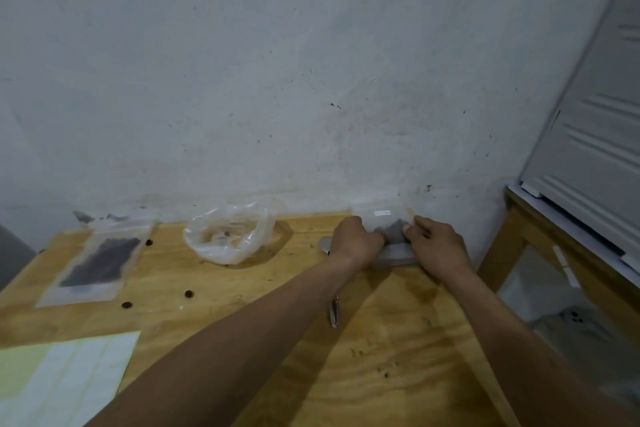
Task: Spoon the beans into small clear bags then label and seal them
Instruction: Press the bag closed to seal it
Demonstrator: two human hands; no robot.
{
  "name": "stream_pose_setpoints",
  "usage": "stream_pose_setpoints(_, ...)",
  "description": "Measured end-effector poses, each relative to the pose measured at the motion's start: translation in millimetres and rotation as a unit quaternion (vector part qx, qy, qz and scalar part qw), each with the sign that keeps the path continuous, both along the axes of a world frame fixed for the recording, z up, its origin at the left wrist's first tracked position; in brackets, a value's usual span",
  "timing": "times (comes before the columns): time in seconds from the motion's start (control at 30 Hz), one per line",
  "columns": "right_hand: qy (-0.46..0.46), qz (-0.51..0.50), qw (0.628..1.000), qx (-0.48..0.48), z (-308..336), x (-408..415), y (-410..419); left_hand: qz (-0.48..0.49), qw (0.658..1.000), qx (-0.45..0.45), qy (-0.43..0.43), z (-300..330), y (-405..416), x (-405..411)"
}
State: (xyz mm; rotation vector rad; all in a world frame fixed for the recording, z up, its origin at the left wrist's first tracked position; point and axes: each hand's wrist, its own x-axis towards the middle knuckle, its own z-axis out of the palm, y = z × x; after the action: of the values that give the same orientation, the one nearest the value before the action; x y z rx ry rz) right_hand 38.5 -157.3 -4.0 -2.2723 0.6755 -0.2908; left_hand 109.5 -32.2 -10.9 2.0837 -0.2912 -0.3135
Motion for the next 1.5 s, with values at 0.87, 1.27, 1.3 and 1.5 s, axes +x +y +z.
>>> stream_pose_setpoints(0.87, -0.164, 0.239, 0.957, 0.030, 43.7, 64.1, 288.0, 0.291, 0.942, -0.063, -0.156, 33.4, 330.2, 29.1)
stream_pose_setpoints(1.27, 0.043, 0.190, 0.964, 0.183, -15.9, 107.5, 407.9, 0.258, 0.961, 0.096, 0.004, -10.7, 415.7, 27.1)
stream_pose_setpoints(1.3, 0.041, 0.165, 0.962, 0.212, -16.5, 109.1, 407.7, 0.276, 0.960, 0.034, 0.024, -10.9, 417.5, 26.4)
stream_pose_setpoints(1.5, 0.016, 0.138, 0.929, 0.342, -8.8, 99.2, 395.3, 0.330, 0.910, -0.238, 0.082, 0.3, 429.7, 21.2)
